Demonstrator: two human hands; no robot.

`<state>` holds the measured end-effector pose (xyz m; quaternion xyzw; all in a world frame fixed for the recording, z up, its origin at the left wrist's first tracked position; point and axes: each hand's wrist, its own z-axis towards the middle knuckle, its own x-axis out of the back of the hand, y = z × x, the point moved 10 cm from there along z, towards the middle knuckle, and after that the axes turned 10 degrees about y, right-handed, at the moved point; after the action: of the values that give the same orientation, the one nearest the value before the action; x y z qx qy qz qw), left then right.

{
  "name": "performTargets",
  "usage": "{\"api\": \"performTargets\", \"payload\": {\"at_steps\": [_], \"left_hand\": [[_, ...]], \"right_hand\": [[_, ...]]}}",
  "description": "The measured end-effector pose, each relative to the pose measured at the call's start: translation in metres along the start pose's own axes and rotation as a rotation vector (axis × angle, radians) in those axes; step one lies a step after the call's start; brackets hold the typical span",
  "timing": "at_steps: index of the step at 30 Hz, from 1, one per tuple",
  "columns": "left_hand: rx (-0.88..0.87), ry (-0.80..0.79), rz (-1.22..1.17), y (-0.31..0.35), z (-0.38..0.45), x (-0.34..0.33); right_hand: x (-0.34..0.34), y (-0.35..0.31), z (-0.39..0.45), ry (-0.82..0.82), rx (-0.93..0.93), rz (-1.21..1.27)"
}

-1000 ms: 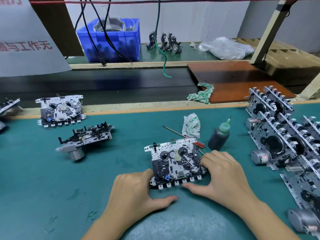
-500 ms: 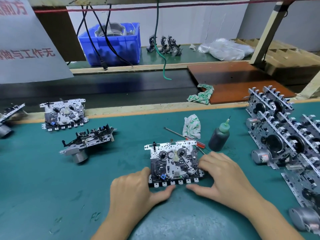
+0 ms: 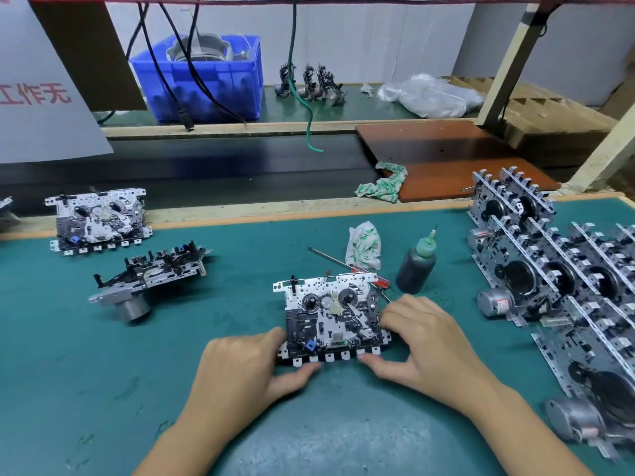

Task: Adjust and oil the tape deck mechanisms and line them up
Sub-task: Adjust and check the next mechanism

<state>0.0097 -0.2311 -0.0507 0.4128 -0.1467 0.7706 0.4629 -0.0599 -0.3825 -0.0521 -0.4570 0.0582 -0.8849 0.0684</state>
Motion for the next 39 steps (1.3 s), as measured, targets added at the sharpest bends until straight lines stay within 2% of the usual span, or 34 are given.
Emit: {"api": "performTargets", "payload": {"at_steps": [4,12,16,19,23,30,39], "left_hand": [[0.022,0.047,0.079,-0.003,0.001,0.004],[-0.001,-0.001,-0.024,0.000,-0.001,0.004],[0.011,0.075,0.034,0.001,-0.001,0.010],[-0.013,0.105,0.067,0.000,-0.002,0.012],[-0.037,0.071,-0.016,0.001,-0.003,0.009],[0.128,0.081,0.030,-0.006,-0.003,0.006],[0.109,-0.036,-0.086,-0.006,-0.004,-0.003]], "right_hand": [[-0.003,-0.001,0.000,-0.030,0.003,0.078],[-0.005,-0.001,0.003,0.023,0.044,-0.007],[-0.003,-0.001,0.002,0.019,0.025,0.062],[0.000,-0.010,0.002,0.023,0.082,0.063],[0.003,-0.011,0.002,0.066,0.083,0.027],[0.002,-0.013,0.000,0.023,0.057,0.060],[0.002,-0.008,-0.001,0.026,0.008,0.006]]}}
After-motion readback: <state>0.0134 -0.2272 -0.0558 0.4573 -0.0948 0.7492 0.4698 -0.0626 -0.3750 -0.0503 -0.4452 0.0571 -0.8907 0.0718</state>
